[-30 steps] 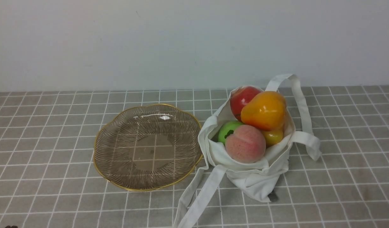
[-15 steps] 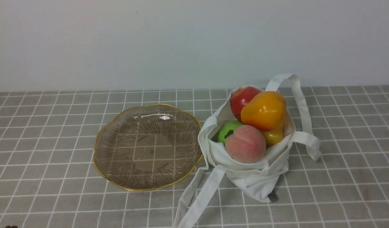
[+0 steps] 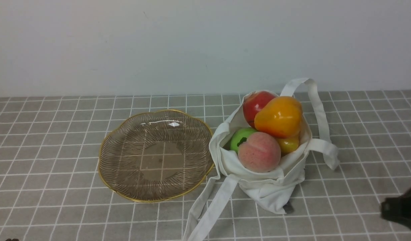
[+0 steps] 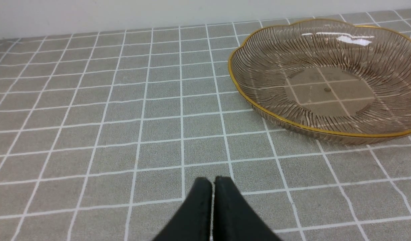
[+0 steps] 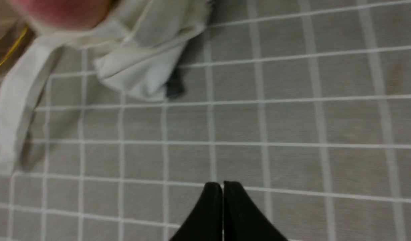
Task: Take the fruit out of the bag on the grey coffee tablecloth and place them on the plate.
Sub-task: 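Reach into the cloth bag and grasp the peach with the right gripper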
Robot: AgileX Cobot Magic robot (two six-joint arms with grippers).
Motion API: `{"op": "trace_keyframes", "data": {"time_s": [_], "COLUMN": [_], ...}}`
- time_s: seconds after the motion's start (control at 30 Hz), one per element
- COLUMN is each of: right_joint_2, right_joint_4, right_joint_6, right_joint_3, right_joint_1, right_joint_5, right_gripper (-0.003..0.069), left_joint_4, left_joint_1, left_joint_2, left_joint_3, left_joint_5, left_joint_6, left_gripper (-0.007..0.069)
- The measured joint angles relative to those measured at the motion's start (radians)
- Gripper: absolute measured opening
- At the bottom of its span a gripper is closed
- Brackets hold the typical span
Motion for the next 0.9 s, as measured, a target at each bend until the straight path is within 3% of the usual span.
{"op": "trace_keyframes", "data": {"time_s": [0.17, 0.27, 0.43, 0.5, 0.6, 0.73, 0.8, 0.9], "right_joint_2": [0.151, 0.224, 0.361, 0.417, 0.475, 0.573, 0.605, 0.636], "right_joint_4": [0.045, -0.037, -0.296, -0.395, -0.452, -0.477, -0.477, -0.495], "right_joint_6": [-0.039, 0.018, 0.22, 0.3, 0.326, 0.362, 0.396, 0.451], "right_joint_3": [-0.134, -0.235, -0.422, -0.481, -0.517, -0.546, -0.549, -0.549], "right_joint_1": [0.166, 0.245, 0.347, 0.379, 0.411, 0.468, 0.474, 0.474], "right_joint_5": [-0.03, -0.034, -0.002, -0.004, -0.031, -0.102, -0.125, -0.135], "right_gripper": [0.005, 0.0096, 0.0196, 0.0258, 0.0345, 0.0573, 0.0646, 0.0677], "left_joint_4": [0.0, 0.0, 0.0, 0.0, 0.0, 0.0, 0.0, 0.0], "left_joint_1": [0.0, 0.0, 0.0, 0.0, 0.0, 0.0, 0.0, 0.0], "left_joint_2": [0.0, 0.0, 0.0, 0.0, 0.0, 0.0, 0.0, 0.0], "left_joint_3": [0.0, 0.0, 0.0, 0.0, 0.0, 0.0, 0.0, 0.0], "left_joint_5": [0.001, 0.001, 0.001, 0.001, 0.001, 0.001, 0.001, 0.001], "left_joint_6": [0.0, 0.0, -0.001, -0.001, -0.001, -0.001, -0.001, -0.001], "left_gripper": [-0.0008, -0.0008, -0.0008, -0.0008, -0.0008, -0.0008, -0.0008, -0.0008]}}
